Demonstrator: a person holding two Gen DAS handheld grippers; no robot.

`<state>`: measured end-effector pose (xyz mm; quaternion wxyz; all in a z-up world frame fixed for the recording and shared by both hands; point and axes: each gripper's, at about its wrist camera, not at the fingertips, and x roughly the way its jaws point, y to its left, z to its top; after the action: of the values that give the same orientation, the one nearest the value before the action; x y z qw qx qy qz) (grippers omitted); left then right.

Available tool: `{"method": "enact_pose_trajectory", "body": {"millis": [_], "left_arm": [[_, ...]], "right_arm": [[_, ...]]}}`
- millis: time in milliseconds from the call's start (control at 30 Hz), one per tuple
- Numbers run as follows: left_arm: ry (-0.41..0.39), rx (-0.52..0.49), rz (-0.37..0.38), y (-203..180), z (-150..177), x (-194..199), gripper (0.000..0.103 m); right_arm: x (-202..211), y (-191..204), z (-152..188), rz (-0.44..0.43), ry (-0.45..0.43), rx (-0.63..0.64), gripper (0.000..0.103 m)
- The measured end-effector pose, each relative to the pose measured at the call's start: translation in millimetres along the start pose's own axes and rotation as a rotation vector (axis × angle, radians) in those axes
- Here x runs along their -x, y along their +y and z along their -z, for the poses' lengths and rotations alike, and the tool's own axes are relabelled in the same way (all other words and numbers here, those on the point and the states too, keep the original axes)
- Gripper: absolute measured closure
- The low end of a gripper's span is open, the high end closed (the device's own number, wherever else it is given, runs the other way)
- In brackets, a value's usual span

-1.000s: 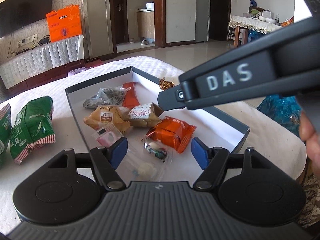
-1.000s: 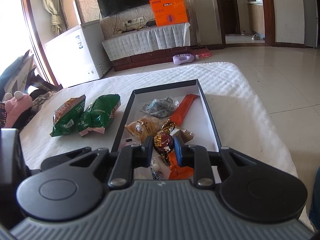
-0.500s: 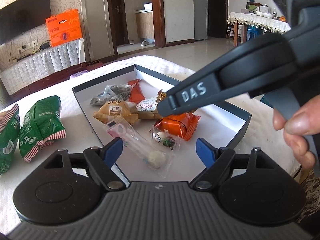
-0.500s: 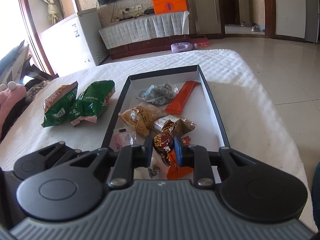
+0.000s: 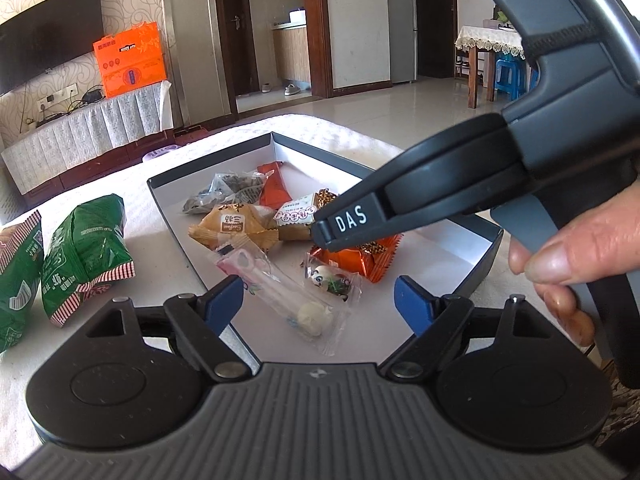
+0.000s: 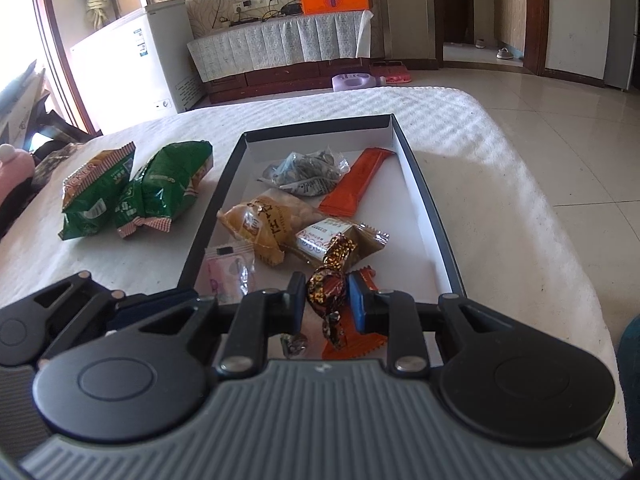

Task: Organize snacks
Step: 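Lower the brown-wrapped chocolate into the box and open the right gripper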

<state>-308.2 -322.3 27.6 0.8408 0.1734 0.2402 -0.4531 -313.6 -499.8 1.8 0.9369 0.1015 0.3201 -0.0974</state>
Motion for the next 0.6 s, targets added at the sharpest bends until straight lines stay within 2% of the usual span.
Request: {"method": "enact_pose_trajectory", "body": {"millis": [600], "left_arm": [[-0.005,0.000,-0.009,1,-2,2,0.016]], "right_arm": [[22,-9,-3,-0.039,-0.066,-0.100,0.070]]}}
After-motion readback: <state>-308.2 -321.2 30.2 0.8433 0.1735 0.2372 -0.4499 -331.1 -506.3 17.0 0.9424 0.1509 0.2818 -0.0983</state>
